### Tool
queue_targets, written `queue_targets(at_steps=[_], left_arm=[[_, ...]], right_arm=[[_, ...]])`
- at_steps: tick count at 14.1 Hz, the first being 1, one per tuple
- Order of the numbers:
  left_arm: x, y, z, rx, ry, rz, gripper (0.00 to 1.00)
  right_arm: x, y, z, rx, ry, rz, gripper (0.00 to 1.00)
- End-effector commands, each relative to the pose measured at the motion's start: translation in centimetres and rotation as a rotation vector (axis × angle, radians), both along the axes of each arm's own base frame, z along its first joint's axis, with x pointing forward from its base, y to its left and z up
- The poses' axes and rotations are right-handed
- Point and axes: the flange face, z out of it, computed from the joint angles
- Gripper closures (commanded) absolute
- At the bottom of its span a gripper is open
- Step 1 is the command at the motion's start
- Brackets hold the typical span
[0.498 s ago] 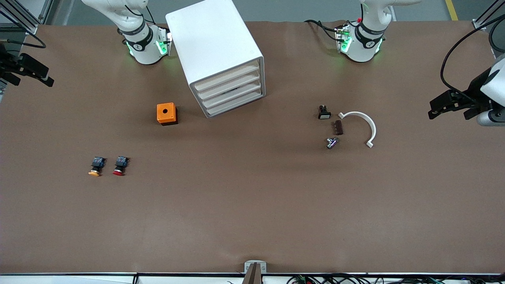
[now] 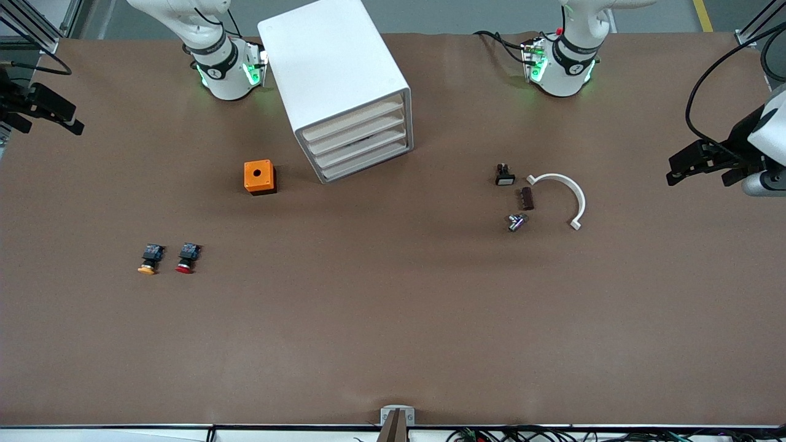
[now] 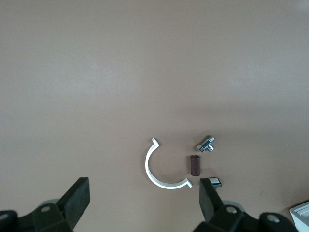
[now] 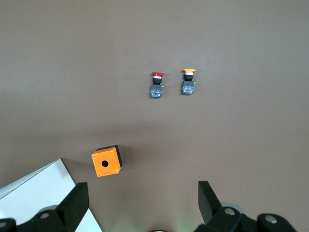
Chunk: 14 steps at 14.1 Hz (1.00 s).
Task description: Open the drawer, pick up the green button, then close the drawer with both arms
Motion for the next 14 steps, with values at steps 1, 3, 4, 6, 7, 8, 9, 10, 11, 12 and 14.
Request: queue_targets(at_steps=[1, 3, 4, 6, 7, 8, 9, 10, 11, 12, 14], left_arm=[[0.4, 0.1, 0.0, 0.008, 0.012, 0.001, 0.00], [0.8, 0.4, -1.9, 0.008, 0.048, 0.009, 0.00], [1.2, 0.1, -3.2, 0.008, 0.070, 0.006, 0.00], [2.2, -0.1, -5.2, 0.011, 0.099, 0.003, 0.00], [2.9, -0.4, -6.7, 0.015, 0.119, -0.001, 0.00], [3.6, -0.6, -8.4, 0.019, 0.137, -0.006, 0.00], [4.5, -0.8, -10.6, 0.024, 0.157, -0.011, 0.00], [5.3, -1.2, -12.5, 0.023, 0.167, -0.017, 0.00], [5.8, -2.2, -14.2, 0.025, 0.184, -0.029, 0.00], [6.1, -2.8, -15.5, 0.029, 0.196, -0.019, 0.00], [6.9, -3.6, -18.0, 0.040, 0.207, 0.038, 0.00]], right_arm=[[-0.5, 0.1, 0.4, 0.007, -0.008, 0.010, 0.00], [-0.5, 0.1, 0.5, 0.007, -0.010, 0.010, 0.00], [-0.5, 0.2, 0.4, 0.007, -0.008, 0.011, 0.00], [-0.4, 0.3, 0.4, 0.007, -0.008, 0.013, 0.00], [-0.4, 0.3, 0.4, 0.006, -0.008, 0.014, 0.00], [-0.4, 0.4, 0.5, 0.005, -0.011, 0.016, 0.00], [-0.4, 0.5, 0.5, 0.005, -0.013, 0.017, 0.00], [-0.4, 0.5, 0.4, 0.005, -0.011, 0.017, 0.00], [-0.4, 0.6, 0.5, 0.004, -0.014, 0.018, 0.00], [-0.3, 0.5, 0.5, 0.004, -0.016, 0.018, 0.00], [-0.3, 0.5, 0.5, 0.003, -0.015, 0.018, 0.00]])
